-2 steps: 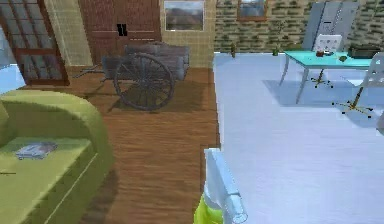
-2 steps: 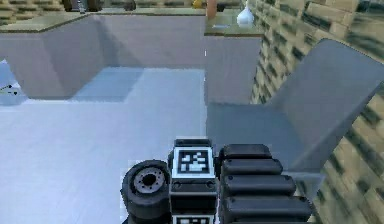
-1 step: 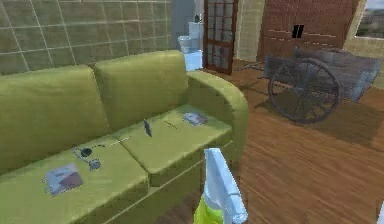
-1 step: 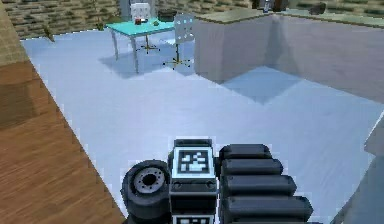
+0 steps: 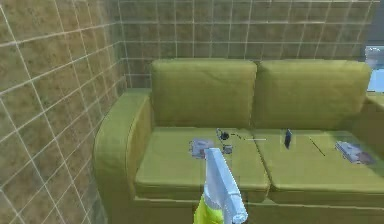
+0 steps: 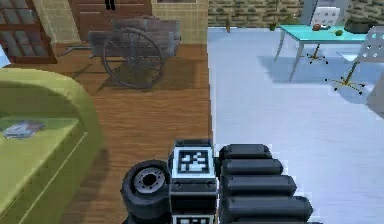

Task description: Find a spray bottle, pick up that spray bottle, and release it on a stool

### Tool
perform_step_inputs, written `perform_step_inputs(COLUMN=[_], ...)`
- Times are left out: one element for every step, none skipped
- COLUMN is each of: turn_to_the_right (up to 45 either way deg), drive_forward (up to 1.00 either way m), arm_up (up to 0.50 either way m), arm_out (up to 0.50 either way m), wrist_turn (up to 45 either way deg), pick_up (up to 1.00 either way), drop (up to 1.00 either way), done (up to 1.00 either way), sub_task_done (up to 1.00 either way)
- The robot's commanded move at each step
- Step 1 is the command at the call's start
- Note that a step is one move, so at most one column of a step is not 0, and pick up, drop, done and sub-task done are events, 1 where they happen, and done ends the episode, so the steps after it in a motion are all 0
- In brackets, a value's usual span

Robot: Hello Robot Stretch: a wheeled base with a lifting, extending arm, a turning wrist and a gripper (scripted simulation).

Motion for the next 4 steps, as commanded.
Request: perform_step_inputs(turn_to_the_right=[-45.0, -24.0, 45.0, 45.0], drive_forward=[0.0, 0.0, 0.0, 0.0], arm_up=[0.0, 0.0, 0.0, 0.0], arm_out=[0.0, 0.0, 0.0, 0.0], wrist_turn=[0.0, 0.0, 0.0, 0.0], pick_up=[0.0, 0.0, 0.0, 0.0], drop=[0.0, 0.0, 0.0, 0.0], done=[0.0, 0.0, 0.0, 0.0], sub_task_done=[0.0, 0.0, 0.0, 0.0])
